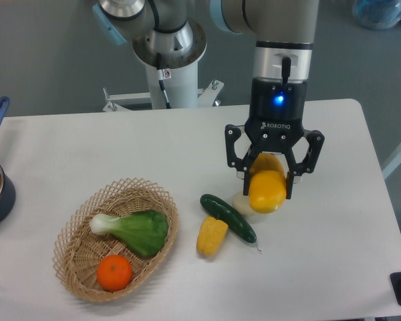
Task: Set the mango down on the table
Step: 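Close the gripper around the yellow mango beside the cucumber, then lift the yellow mango and carry it away from the cucumber, then lower the yellow mango onto the table and open the gripper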
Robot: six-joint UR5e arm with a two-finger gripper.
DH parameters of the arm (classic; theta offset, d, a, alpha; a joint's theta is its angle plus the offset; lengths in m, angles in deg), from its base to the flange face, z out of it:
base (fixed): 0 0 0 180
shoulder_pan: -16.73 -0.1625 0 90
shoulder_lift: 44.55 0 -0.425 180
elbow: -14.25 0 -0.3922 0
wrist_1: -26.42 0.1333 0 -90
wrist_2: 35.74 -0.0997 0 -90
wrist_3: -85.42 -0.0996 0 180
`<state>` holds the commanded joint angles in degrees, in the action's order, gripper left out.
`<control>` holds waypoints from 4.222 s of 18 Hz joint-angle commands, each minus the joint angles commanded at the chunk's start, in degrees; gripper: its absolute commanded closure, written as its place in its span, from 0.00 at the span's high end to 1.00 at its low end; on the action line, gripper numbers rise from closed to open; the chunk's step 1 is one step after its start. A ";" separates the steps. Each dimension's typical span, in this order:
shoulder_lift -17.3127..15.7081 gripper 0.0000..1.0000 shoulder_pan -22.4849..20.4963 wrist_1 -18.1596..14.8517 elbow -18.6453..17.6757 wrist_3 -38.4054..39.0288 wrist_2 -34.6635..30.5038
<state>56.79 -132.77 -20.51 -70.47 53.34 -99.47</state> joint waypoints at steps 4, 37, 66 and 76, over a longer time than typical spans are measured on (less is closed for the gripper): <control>-1.14 0.47 -0.09 0.09 -2.37 -3.15 0.00; 14.32 0.47 -2.09 0.35 -1.93 -37.93 -7.29; 21.00 0.47 -14.50 0.70 -6.33 -63.81 -1.94; 20.39 0.47 -15.38 0.88 -12.04 -66.53 -1.67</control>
<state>77.18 -148.15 -19.63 -82.51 -13.20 -101.14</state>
